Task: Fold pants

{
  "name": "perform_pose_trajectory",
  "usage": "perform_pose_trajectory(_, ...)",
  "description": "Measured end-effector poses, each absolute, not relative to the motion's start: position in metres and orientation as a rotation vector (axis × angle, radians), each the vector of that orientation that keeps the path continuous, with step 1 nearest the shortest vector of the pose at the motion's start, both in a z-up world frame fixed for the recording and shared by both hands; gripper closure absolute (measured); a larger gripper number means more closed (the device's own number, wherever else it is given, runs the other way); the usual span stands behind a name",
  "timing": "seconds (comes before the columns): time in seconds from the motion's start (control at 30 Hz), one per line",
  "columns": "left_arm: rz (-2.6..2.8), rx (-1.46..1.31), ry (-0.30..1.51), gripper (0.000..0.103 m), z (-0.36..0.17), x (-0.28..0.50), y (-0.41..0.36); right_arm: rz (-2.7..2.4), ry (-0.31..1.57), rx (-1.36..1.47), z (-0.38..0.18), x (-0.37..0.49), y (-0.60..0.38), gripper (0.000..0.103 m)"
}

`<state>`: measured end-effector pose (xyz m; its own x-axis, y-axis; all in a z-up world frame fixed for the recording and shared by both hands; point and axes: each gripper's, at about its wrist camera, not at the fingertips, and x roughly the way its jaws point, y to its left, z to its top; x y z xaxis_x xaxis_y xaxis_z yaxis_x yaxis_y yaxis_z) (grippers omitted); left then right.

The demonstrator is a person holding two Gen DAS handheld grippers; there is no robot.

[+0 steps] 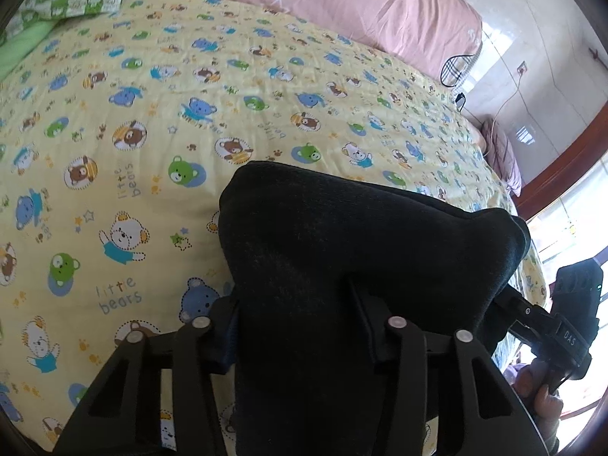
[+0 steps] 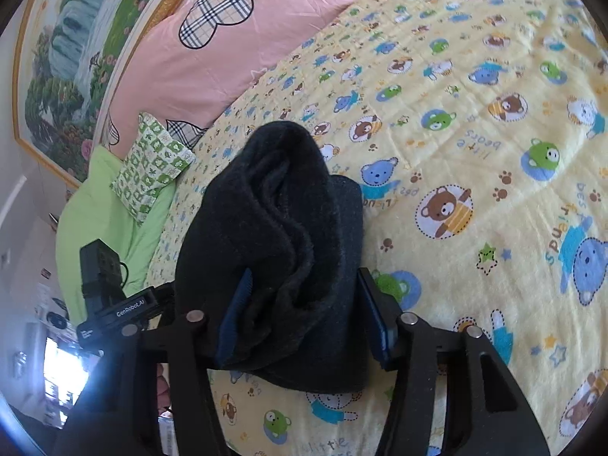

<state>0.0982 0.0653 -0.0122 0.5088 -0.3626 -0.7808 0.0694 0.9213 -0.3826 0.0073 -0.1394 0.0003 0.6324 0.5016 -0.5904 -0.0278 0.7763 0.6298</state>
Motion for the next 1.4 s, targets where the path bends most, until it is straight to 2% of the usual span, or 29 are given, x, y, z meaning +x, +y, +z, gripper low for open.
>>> perform_pose_trajectory(0.17, -0.256, -0.311, 0.976, 0.066, 0.002, 0.091, 0.067, 0.336, 0.827, 0.603, 0.009, 0.005, -0.137, 0.054)
perform_pose_trajectory(0.37, -0.255, -0.310, 0.926, 0.070, 0.021, 0.075, 0.074, 0.356, 0.805, 0.603, 0.019, 0.003, -0.135, 0.057)
perform_pose_trajectory(0.7, -0.140, -0.310, 0.837, 0.070, 0.054, 0.048, 0.117, 0.475, 0.803, 0.567, 0.036, 0.024, -0.095, 0.058)
perform_pose_trajectory(1.4, 0.137, -0.359, 0.757, 0.070, 0.075, 0.024, 0.224, 0.704, 0.836, 0.451, 0.043, 0.088, 0.029, 0.058)
